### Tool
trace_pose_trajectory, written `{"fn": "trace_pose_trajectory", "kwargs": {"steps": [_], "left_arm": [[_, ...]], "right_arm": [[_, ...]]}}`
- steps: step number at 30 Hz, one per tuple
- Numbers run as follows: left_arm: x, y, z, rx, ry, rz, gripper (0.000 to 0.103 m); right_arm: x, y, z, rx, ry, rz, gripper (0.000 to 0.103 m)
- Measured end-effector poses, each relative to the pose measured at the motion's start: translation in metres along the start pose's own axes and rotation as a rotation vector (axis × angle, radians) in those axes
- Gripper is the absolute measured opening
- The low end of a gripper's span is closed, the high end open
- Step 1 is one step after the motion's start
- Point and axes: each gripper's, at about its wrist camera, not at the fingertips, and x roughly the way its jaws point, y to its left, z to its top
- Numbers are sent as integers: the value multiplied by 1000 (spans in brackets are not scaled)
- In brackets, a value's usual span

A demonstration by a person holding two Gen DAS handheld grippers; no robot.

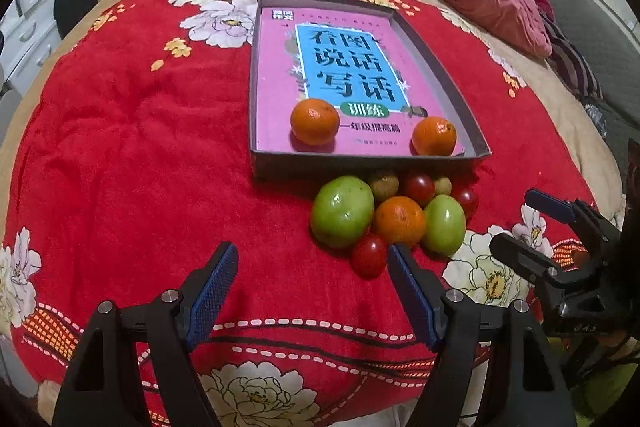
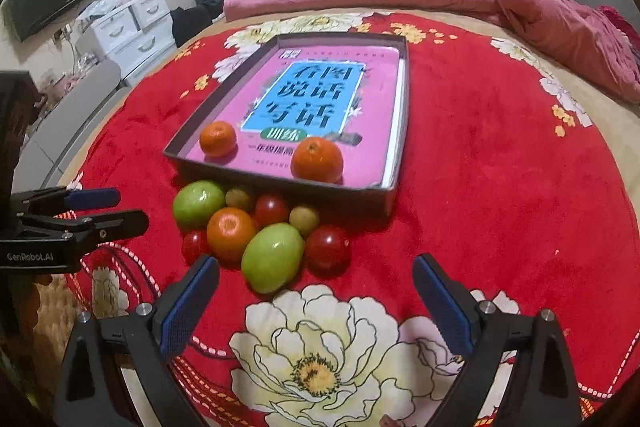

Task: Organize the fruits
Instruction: 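Withdraw both open tools back toward the fruit cluster, then grasp a green fruit with the left tool while the right tool grasps another green fruit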

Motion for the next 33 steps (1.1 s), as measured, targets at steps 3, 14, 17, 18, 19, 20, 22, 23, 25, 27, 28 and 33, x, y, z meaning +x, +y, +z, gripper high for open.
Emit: {"fn": "trace_pose_trajectory", "kwargs": {"steps": [3,14,17,18,19,20,22,23,25,27,28,33], "left_arm": [[3,-3,-2,11,14,-2,78],[18,-2,-6,2,54,1,78],[21,-1,-5,-6,59,-4,78],[22,0,-4,-8,58,-6,78],[23,0,-4,-7,58,-9,78],[24,0,-3,-6,59,-10,78],[26,0,-3,-2,58,-12,78],[26,0,-3,2,56,-15,78],[27,-2,-2,9,52,-21,77],[27,-4,-1,14,47,-31,69],[27,-4,0,15,45,-35,68],[30,-6,2,19,42,-48,66]], "right_arm": [[3,3,-3,-13,14,9,98],[22,13,-15,-24,77,31,97],[25,18,-15,-40,78,51,88],[26,19,-15,-40,82,62,83],[28,20,-15,-39,87,68,78],[30,21,-15,-36,93,80,76],[33,22,-15,-28,100,94,69],[34,22,-14,-22,104,101,69],[37,21,-14,-9,106,106,64],[40,21,-13,1,111,110,61],[42,21,-12,7,112,109,59],[48,18,-9,35,116,111,55]]}}
